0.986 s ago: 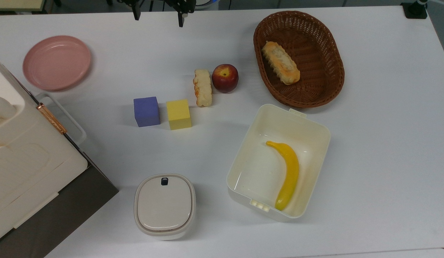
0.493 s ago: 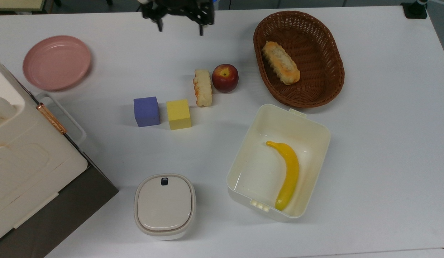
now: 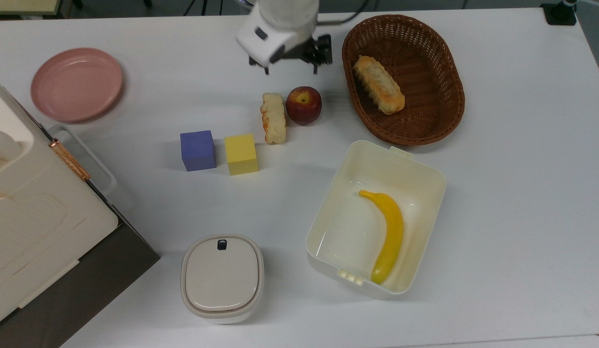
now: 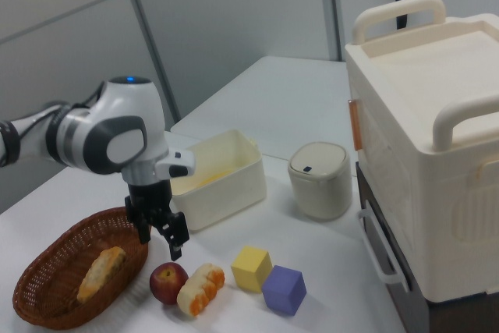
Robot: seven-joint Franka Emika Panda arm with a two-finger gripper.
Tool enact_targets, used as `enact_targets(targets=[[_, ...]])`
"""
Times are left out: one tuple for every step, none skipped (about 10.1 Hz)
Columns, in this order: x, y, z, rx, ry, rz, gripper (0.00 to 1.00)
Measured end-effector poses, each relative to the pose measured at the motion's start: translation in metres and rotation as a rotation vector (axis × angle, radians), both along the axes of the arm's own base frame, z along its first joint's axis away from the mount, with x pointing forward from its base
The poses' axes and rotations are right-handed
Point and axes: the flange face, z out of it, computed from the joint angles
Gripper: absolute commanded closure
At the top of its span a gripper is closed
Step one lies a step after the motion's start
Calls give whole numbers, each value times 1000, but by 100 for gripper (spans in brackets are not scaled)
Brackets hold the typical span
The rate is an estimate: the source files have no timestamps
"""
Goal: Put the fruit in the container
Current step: 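Move the gripper down over the red apple, then close the gripper on the red apple and lift it, then carry the apple over the cream container and release it inside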
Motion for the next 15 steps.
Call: enact_targets(targets=[[4, 14, -26, 1, 8, 17, 0], [7, 29, -58, -10, 41, 40, 0], [8, 34, -77, -18, 68, 49, 0], [8, 35, -90, -25, 90, 49, 0], [9, 35, -99, -29, 104, 49, 14], [8, 36, -104, -31, 113, 51, 32], [8, 38, -107, -33, 117, 56, 47], [8, 40, -105, -32, 114, 58, 51], [8, 40, -105, -32, 113, 58, 51], [9, 40, -103, -31, 110, 58, 51], [15, 40, -93, -27, 88, 57, 51], [22, 40, -69, -22, 69, 55, 51], [32, 42, -34, -14, 30, 55, 51], [43, 45, 4, 0, -39, 56, 50], [52, 47, 37, 12, -106, 57, 50]])
